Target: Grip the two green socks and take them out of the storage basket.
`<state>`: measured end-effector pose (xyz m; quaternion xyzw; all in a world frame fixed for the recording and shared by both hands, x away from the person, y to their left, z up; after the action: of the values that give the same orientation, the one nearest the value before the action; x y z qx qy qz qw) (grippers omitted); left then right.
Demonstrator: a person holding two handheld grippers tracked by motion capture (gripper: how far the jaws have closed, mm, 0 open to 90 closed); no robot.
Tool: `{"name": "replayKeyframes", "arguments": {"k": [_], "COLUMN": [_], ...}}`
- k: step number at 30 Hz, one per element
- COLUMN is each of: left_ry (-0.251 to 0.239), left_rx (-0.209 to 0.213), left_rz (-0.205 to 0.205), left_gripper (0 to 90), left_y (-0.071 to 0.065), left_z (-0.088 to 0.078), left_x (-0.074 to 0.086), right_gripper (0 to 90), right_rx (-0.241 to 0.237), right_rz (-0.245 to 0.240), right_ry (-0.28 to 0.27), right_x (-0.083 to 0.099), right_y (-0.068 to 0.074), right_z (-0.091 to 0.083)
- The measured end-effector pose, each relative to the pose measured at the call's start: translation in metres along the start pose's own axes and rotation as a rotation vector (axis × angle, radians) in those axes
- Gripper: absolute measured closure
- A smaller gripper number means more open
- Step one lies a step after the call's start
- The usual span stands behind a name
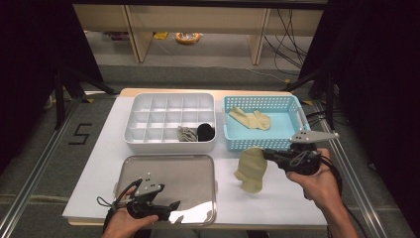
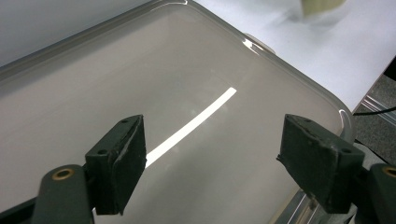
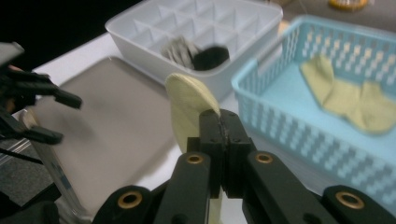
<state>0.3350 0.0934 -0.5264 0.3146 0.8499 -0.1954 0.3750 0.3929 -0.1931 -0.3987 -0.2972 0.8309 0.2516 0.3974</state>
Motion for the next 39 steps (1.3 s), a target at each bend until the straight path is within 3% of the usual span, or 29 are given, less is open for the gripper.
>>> {"name": "replayKeyframes", "arguments": {"k": [1, 2, 3, 4, 5, 6, 7, 8, 9, 10, 12, 13, 16, 17, 20, 22, 23, 25, 26, 29, 30, 33, 34, 36, 37, 38, 39], "left_ry": [0.002, 0.002, 0.016, 0.016, 0.016, 0.016, 0.008, 0.020, 0.016, 0.013, 0.003, 0.005, -0.003, -0.003, -0.006, -0.008, -0.004, -0.002, -0.002, 0.015, 0.023, 0.031, 0.025, 0.029, 0.038, 0.039, 0.049], "left_rx": [0.005, 0.005, -0.001, -0.001, 0.009, 0.009, 0.009, -0.001, 0.006, 0.012, 0.025, 0.034, 0.066, 0.083, 0.103, 0.121, 0.143, 0.150, 0.158, 0.183, 0.192, 0.184, 0.192, 0.212, 0.205, 0.197, 0.207], "left_rz": [0.002, 0.002, 0.017, 0.017, 0.013, 0.013, 0.000, 0.012, 0.017, 0.028, 0.034, 0.052, 0.091, 0.125, 0.160, 0.178, 0.195, 0.208, 0.207, 0.200, 0.218, 0.218, 0.205, 0.191, 0.198, 0.197, 0.189], "left_gripper": [22.2, 22.2, 22.2, 22.2, 22.2, 22.3, 22.5, 22.5, 22.7, 23.1, 24.9, 25.6, 31.3, 33.7, 36.1, 36.9, 38.0, 38.4, 40.0, 43.1, 43.1, 45.1, 45.9, 47.8, 48.2, 48.3, 48.3], "left_y": [-0.001, -0.001, 0.000, 0.000, -0.002, -0.002, -0.004, -0.003, -0.005, -0.008, -0.016, -0.020, -0.034, -0.045, -0.056, -0.066, -0.075, -0.079, -0.083, -0.095, -0.098, -0.106, -0.110, -0.118, -0.120, -0.121, -0.123], "left_z": [0.001, 0.001, 0.002, 0.002, 0.004, 0.004, 0.006, 0.007, 0.009, 0.011, 0.017, 0.019, 0.030, 0.037, 0.045, 0.053, 0.061, 0.066, 0.071, 0.087, 0.091, 0.107, 0.113, 0.123, 0.130, 0.135, 0.141], "left_x": [0.000, 0.000, 0.002, 0.002, 0.001, 0.001, -0.001, -0.001, -0.003, -0.006, -0.012, -0.015, -0.027, -0.035, -0.044, -0.052, -0.059, -0.062, -0.066, -0.073, -0.075, -0.081, -0.084, -0.089, -0.091, -0.092, -0.093], "right_gripper": [89.8, 89.8, 89.8, 89.8, 89.8, 89.8, 89.7, 89.7, 89.7, 89.7, 89.6, 89.5, 89.5, 89.5, 89.4, 89.4, 89.3, 89.2, 89.2, 89.1, 89.1, 89.1, 89.0, 88.9, 88.7, 88.6, 88.6], "right_rx": [0.012, 0.012, 0.063, 0.063, 0.111, 0.111, 0.136, 0.136, 0.152, 0.158, 0.185, 0.193, 0.213, 0.245, 0.260, 0.249, 0.267, 0.253, 0.264, 0.276, 0.276, 0.260, 0.282, 0.257, 0.263, 0.267, 0.276], "right_rz": [0.055, 0.055, 0.080, 0.080, 0.113, 0.113, 0.167, 0.167, 0.165, 0.207, 0.221, 0.199, 0.221, 0.227, 0.244, 0.252, 0.292, 0.305, 0.289, 0.302, 0.302, 0.307, 0.303, 0.299, 0.257, 0.311, 0.311], "right_ry": [0.021, 0.021, 0.031, 0.031, 0.043, 0.043, 0.042, 0.042, 0.050, 0.046, 0.053, 0.063, 0.077, 0.081, 0.080, 0.111, 0.121, 0.114, 0.111, 0.115, 0.115, 0.120, 0.143, 0.125, 0.127, 0.118, 0.124], "right_x": [0.018, 0.018, 0.033, 0.033, 0.047, 0.047, 0.058, 0.058, 0.063, 0.067, 0.075, 0.079, 0.088, 0.094, 0.100, 0.108, 0.114, 0.115, 0.116, 0.119, 0.119, 0.122, 0.124, 0.123, 0.123, 0.123, 0.123], "right_y": [-0.012, -0.012, -0.032, -0.032, -0.053, -0.053, -0.070, -0.070, -0.080, -0.084, -0.094, -0.101, -0.110, -0.117, -0.123, -0.127, -0.128, -0.127, -0.130, -0.133, -0.133, -0.132, -0.134, -0.132, -0.136, -0.132, -0.132], "right_z": [0.005, 0.005, 0.008, 0.008, 0.008, 0.008, 0.008, 0.008, 0.007, 0.007, 0.006, 0.006, 0.006, 0.008, 0.011, 0.013, 0.015, 0.016, 0.016, 0.014, 0.014, 0.015, 0.013, 0.015, 0.014, 0.015, 0.013]}}
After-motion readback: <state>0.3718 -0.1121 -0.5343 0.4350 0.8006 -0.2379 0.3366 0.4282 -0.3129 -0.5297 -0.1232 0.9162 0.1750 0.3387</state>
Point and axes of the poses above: each handheld gripper's, and its own axes: z roughly forward along the jaws, x roughly out of its underside, y roughly to its left, the point moved 10 cm from there along z, roughly forward along the jaws, and after that the axes turned 2 degrees about -x, right-handed, at the moved point
